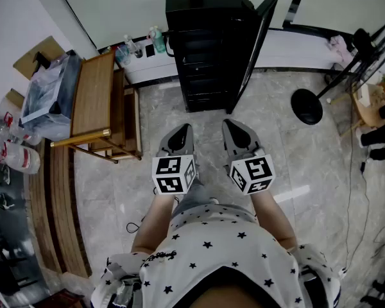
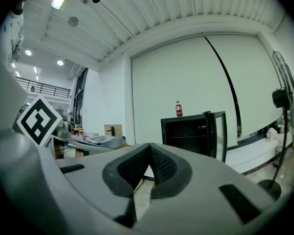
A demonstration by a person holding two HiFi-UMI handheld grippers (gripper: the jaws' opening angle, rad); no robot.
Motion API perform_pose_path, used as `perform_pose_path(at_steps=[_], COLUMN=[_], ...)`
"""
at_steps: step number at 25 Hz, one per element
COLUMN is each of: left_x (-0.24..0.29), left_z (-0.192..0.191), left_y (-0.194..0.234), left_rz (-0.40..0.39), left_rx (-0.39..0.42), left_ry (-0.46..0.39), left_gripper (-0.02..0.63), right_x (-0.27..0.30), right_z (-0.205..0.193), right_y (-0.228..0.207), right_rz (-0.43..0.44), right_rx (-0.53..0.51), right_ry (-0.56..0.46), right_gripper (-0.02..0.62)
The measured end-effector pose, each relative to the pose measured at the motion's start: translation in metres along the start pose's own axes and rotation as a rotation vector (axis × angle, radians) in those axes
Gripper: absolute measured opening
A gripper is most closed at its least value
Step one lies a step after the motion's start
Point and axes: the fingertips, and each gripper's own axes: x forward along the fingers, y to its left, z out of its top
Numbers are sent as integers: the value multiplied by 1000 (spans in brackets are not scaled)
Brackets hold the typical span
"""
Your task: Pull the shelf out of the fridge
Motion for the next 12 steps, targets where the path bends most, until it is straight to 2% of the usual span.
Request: perform_pose_path(at_steps=[3,12], left_x=[-7,-20], left_z=[-7,-14], left_y=[-13,-26], left_rz=[13,31], left_rx=[-32,-31], left_ry=[-10,-8], left_gripper=[12,12], right_x=[-18,-39], right_z=[0,-1], right_y=[1,8], right_rz=[21,56], right_rx=[-16,1], right_ry=[10,12], right_gripper=[-8,-8])
